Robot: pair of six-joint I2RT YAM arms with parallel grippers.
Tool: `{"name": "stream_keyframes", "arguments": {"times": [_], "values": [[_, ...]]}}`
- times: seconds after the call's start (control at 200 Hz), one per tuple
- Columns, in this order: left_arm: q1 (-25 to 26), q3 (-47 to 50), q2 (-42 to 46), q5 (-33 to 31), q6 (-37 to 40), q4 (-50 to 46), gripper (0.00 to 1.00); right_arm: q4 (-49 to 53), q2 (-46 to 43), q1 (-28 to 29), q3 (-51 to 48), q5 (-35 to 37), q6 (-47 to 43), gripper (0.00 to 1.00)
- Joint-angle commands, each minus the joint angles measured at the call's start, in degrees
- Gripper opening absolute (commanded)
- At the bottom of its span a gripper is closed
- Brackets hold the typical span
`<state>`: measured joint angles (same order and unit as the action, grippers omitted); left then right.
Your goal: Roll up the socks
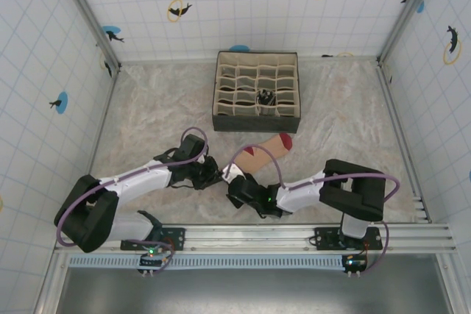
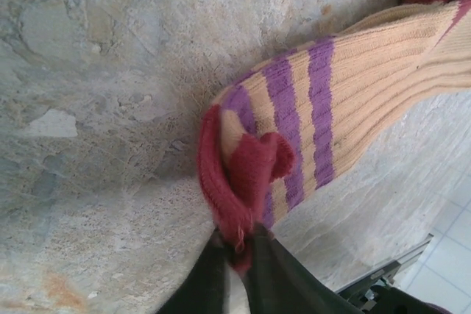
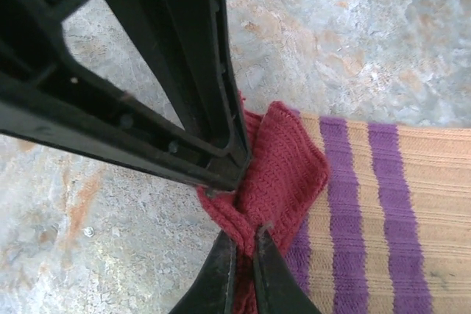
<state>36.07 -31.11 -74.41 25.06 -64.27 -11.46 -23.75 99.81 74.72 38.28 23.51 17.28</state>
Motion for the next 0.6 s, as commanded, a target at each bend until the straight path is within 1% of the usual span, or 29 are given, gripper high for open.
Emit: {"name": "stream_keyframes", "arguments": {"times": [0.0, 0.035, 0.095, 0.17, 0.235, 0.39, 0.51, 0.591], "values": [[0.51, -2.29, 0.3, -1.68, 1.12, -0.41, 0.36, 0.49, -0.03, -2.01, -1.5, -6.82, 4.8, 0.0], [0.49, -2.81, 0.4, -1.99, 1.8, -0.52, 0.51, 0.14, -0.29, -2.73, -1.9, -8.26, 5.93, 0.0], [0.49, -3.89, 0.73, -2.61, 2.85, -0.85, 0.68, -1.01, -0.89, -3.8, -2.91, -10.37, 7.87, 0.0], [0.49, -4.98, 1.24, -3.74, 4.7, -0.89, 0.8, -2.88, -1.77, -5.5, -4.37, -13.25, 10.71, 0.0], [0.5, -5.33, 1.67, -4.55, 6.37, -0.65, 0.83, -5.59, -2.35, -7.55, -6.13, -16.72, 13.66, 0.0], [0.52, -3.87, 1.6, -5.25, 9.24, 0.98, 0.83, -12.79, -2.61, -12.55, -9.63, -25.07, 21.75, 0.0], [0.5, -0.21, 1.72, -4.89, 9.12, 5.56, 0.78, -16.75, -1.6, -15.81, -11.12, -30.48, 28.36, 0.0], [0.5, 1.77, 2.2, -4.6, 9.12, 9.31, 0.74, -21.46, -1.34, -17.55, -13.24, -32.97, 33.53, 0.0]]}}
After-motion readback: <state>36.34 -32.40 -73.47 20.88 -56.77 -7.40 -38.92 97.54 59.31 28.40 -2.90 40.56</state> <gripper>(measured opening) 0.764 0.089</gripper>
